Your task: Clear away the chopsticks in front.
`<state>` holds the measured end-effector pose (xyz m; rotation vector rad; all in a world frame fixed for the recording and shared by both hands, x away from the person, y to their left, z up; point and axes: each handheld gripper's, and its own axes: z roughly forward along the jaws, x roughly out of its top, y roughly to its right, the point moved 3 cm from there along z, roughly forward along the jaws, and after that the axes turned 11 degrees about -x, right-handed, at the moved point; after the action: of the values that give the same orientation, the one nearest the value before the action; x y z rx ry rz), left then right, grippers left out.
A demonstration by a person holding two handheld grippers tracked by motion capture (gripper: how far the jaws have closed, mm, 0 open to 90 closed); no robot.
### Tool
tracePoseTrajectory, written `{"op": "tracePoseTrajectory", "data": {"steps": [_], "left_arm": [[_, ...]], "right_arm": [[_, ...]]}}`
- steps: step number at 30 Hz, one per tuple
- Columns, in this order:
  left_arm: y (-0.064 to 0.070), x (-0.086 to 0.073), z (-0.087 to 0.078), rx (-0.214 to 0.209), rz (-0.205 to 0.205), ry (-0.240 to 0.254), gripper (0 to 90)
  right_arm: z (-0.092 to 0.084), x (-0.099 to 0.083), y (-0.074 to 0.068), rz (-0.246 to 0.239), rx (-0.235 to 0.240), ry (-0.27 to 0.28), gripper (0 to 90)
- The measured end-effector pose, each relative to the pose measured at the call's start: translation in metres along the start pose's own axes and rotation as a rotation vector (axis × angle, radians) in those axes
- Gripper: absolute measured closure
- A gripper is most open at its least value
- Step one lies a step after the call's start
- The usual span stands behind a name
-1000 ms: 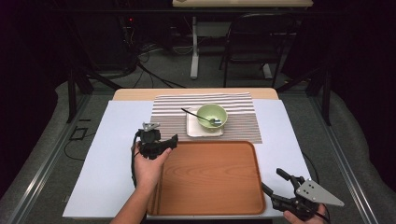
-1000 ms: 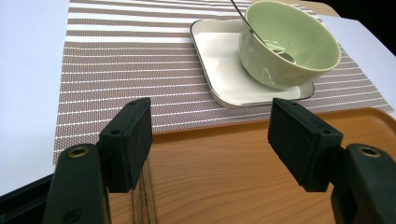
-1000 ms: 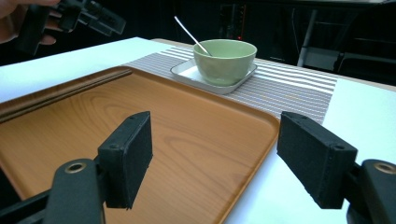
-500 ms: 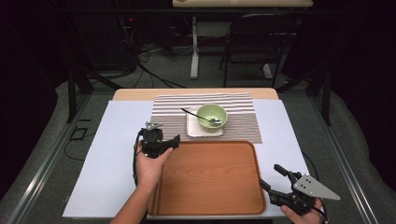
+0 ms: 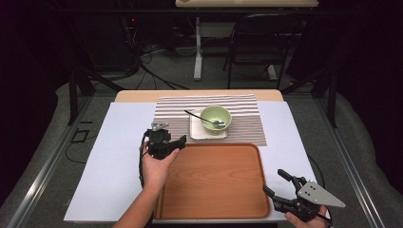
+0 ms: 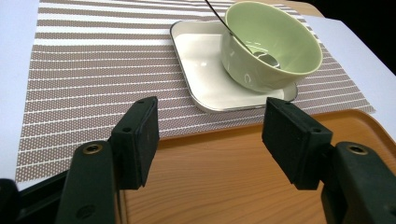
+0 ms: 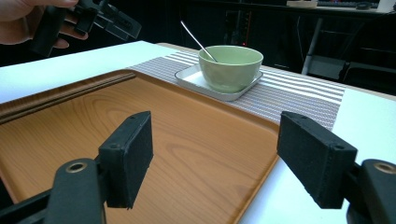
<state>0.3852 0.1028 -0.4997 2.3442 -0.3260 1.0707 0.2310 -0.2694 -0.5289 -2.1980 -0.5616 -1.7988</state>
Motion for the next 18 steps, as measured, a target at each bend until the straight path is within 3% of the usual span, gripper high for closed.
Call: {"op": "tracePoseTrajectory", "data": {"steps": [13, 18], "left_arm": [[-0.0009, 0.0013, 0.0, -0.016, -0.01, 0.018, 39.6], [-0.0006, 0.0068, 0.0086, -0.02, -0.016, 0.032, 39.1]], "right_arm": [[0.0005, -0.0018, -0.0001, -0.004, 0.006, -0.008, 26.7], [0.0009, -0.002, -0.0002, -0.011, 0.003, -0.01, 26.7]]}}
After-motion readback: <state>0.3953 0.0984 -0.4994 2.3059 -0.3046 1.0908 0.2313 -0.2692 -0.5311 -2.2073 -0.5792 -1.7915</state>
